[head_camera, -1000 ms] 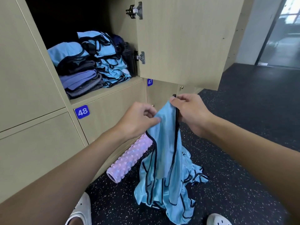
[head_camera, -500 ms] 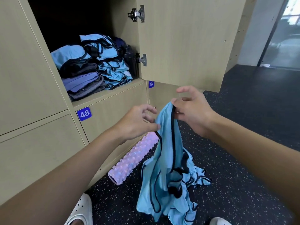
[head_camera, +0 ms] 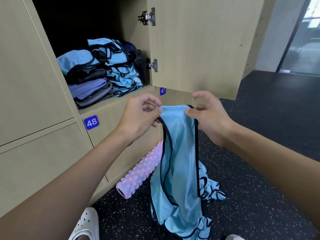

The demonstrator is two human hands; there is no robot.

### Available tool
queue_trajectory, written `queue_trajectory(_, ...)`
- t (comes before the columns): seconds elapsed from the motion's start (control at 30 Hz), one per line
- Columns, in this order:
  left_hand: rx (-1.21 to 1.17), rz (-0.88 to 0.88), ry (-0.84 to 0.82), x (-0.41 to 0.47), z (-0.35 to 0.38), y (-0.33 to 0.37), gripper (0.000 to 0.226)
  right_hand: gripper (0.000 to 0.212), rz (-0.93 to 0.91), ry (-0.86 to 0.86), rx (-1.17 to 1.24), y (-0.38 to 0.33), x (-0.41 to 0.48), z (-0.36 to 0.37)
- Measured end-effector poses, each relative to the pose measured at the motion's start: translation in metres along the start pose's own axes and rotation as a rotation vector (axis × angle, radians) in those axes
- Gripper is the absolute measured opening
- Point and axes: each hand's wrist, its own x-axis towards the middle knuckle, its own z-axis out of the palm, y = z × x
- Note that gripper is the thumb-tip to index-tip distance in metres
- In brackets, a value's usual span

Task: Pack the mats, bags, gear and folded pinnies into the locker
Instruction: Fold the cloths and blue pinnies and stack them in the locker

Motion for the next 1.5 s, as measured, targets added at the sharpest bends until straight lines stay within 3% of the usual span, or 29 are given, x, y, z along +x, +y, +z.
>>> queue_trajectory(0.13, 0.053, 0.035, -0.125, -0.003, 0.004, -0.002, 0.007, 0.015, -0.064, 0.07, -0.023, -0.007, -0.002, 0.0)
queue_trajectory(0.33, 0.051, -0.009, -0.281, -0.013, 0.012, 0.006, 0.039, 0.012, -0.089, 0.059, -0.042, -0.012, -0.006, 0.003)
queue_trajectory(0.47, 0.101, 0.018, -0.268, -0.015, 0.017, 0.011, 0.042, 0.014, -0.097, 0.05, -0.046, -0.012, -0.008, 0.003)
queue_trajectory(0.77, 0.074, 0.058, -0.24, -0.016, 0.021, 0.015, 0.02, 0.015, -0.055, -0.031, -0.126, -0.008, -0.005, 0.0)
queue_trajectory(0.97, -0.031, -0.087, -0.131, -0.008, 0.019, 0.017, 0.023, 0.014, -0.167, -0.021, -0.252, -0.004, -0.015, 0.002)
queue_trajectory(1.1, -0.21, -0.136, -0.117, -0.004, 0.013, 0.022, 0.017, 0.011, -0.193, -0.164, -0.242, -0.001, -0.027, 0.009)
queue_trajectory(1.3, -0.133, -0.054, -0.223, -0.009, 0.007, 0.039, 0.031, 0.021, -0.233, -0.049, -0.339, 0.003, -0.028, 0.014)
queue_trajectory(1.43, -0.084, 0.031, -0.186, -0.012, 0.008, 0.042, 0.017, 0.025, -0.277, 0.022, -0.369, 0.001, -0.029, 0.016)
queue_trajectory(1.5, 0.05, 0.12, -0.134, -0.01, 0.008, 0.038, 0.014, 0.025, -0.299, 0.011, -0.368, 0.001, -0.029, 0.016)
